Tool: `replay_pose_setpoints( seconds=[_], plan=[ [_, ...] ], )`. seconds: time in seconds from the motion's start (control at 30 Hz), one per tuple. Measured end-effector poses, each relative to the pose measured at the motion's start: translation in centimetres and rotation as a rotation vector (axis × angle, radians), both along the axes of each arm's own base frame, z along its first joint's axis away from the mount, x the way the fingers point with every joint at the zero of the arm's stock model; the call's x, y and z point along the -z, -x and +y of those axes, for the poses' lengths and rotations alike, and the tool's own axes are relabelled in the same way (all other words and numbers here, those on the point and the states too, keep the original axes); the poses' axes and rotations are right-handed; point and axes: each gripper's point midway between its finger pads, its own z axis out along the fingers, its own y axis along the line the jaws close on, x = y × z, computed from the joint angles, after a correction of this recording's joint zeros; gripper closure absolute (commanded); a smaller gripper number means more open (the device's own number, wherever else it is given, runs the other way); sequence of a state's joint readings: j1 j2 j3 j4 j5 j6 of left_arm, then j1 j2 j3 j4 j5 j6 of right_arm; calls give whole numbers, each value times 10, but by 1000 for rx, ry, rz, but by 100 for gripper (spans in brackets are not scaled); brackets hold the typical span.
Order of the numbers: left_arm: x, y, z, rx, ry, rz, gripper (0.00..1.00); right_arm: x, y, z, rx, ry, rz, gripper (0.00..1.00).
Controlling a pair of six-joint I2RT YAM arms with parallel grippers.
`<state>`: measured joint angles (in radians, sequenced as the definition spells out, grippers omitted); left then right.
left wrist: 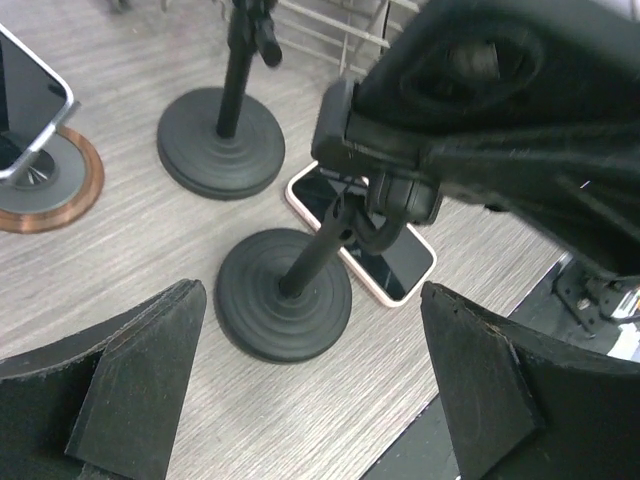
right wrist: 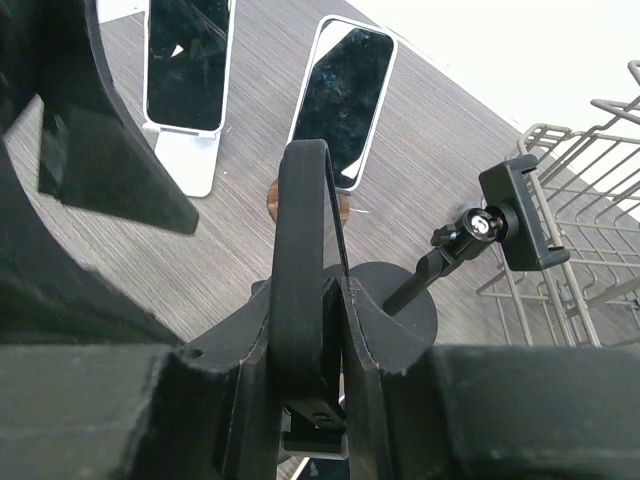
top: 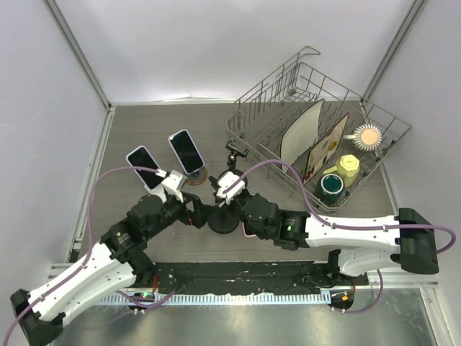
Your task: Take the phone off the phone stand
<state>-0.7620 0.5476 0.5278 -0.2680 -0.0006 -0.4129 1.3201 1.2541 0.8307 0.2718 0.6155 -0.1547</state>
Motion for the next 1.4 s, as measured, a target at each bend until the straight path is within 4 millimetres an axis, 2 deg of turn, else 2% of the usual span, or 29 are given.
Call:
replay_pose_setpoints(
  seconds=[0.1, 0.23, 0.3, 0.43, 0.57, 0.67, 0.7, 0.77, 0.8, 0.87, 0.9, 0.93, 1.0, 1.1, 1.13, 1.4],
  plan=[
    [25, 4, -11, 17, -51, -21, 12, 0, 1, 1, -12, -4, 1, 99],
    [45, 4, -20, 39, -110, -86, 17, 1, 3, 3, -28, -4, 5, 99],
    [46, 0, -22, 36, -119, -126, 18, 2, 4, 4, -33, -7, 6, 99],
    [31, -13, -29, 22, -100, -218, 20, 3, 6, 6, -46, -16, 18, 99],
    [21, -21, -39, 22, -70, -270, 25, 4, 7, 6, -52, -26, 28, 99],
    [22, -24, -45, 27, -61, -283, 32, 4, 8, 5, -52, -33, 32, 99],
    [24, -24, -47, 31, -60, -284, 40, 4, 8, 4, -53, -34, 33, 99],
    [27, -24, -52, 46, -54, -283, 49, 4, 9, 3, -52, -38, 37, 99],
    [25, -23, -55, 57, -46, -287, 61, 4, 8, 3, -50, -42, 39, 99],
    [24, -20, -61, 83, -31, -291, 75, 3, 7, 2, -46, -50, 40, 99],
    [22, -18, -64, 97, -26, -298, 91, 3, 7, 2, -44, -55, 42, 99],
    [22, -18, -65, 103, -25, -302, 100, 3, 6, 2, -41, -58, 43, 96],
    [22, -18, -65, 106, -24, -309, 100, 3, 6, 1, -36, -64, 47, 93],
    [23, -17, -64, 109, -18, -314, 100, 3, 5, 1, -25, -76, 53, 83],
    [23, -16, -64, 110, -16, -315, 100, 3, 5, 0, -22, -78, 53, 76],
    [23, -11, -63, 120, 11, -306, 100, -2, 3, -1, 8, -104, 38, 56]
  ],
)
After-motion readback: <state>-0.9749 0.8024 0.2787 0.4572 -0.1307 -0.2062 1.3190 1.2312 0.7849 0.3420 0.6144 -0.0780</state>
